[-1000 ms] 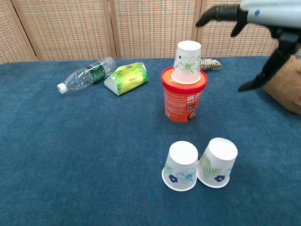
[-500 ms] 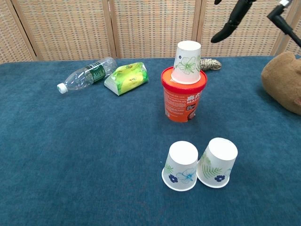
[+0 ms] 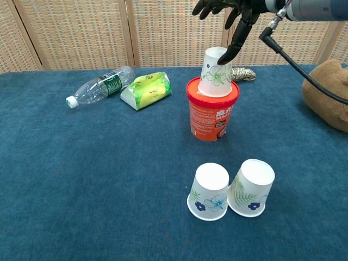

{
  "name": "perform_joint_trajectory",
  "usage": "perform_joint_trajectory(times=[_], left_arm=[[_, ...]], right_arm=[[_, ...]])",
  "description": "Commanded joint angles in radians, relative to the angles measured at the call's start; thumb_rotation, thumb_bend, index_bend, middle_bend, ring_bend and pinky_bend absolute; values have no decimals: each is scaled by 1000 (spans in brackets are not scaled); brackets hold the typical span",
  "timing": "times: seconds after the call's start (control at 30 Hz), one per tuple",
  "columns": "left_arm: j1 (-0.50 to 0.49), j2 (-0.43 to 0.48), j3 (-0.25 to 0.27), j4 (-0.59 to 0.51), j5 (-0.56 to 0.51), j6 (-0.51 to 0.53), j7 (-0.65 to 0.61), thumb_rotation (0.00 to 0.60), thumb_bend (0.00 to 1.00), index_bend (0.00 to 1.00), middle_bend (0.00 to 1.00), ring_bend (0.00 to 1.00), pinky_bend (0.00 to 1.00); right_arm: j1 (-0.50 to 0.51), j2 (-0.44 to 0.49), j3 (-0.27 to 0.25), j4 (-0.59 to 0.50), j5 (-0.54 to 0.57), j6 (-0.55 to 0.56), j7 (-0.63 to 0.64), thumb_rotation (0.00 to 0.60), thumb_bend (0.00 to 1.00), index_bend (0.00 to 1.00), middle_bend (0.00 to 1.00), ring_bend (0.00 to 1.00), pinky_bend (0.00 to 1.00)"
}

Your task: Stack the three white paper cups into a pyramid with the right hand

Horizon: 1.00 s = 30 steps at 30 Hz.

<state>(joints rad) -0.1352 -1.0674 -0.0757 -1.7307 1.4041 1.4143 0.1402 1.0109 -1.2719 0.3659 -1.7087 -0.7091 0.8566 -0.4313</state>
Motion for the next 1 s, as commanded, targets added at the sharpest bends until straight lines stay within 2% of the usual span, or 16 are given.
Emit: perform_joint_trajectory(times=[0.03,0.37,0.5,0.63,0.8,1.0], left_arm=[[0,1,0,0,-2,-1,-1,600,120,0,0,0,0],[-7,2,-3,2,-23,-17,-3,600,120,0,0,0,0],[-9,2,-2,1,-25,-21,1,600,119,0,0,0,0],[-11,3,-3,0,-28,-22,2,600,119,0,0,0,0],[-12,3,-1,-1,-28,-23,4,600,120,0,0,0,0],[-12,4,0,-4,-26,-19,4,600,120,0,0,0,0]], right_arm=[[22,-28,-16,36,23,-3,-3,600,50,163,224,128,235],[41,-57,-38,86,43,-4,17,600,127,253,358,276,242],[45,-64,-47,102,41,0,24,600,143,320,408,325,248],[47,-77,-50,119,39,14,34,600,203,355,448,360,250],[47,-85,-54,125,30,31,38,600,306,422,509,412,319],[45,-86,-63,116,25,43,36,600,345,456,543,452,350]])
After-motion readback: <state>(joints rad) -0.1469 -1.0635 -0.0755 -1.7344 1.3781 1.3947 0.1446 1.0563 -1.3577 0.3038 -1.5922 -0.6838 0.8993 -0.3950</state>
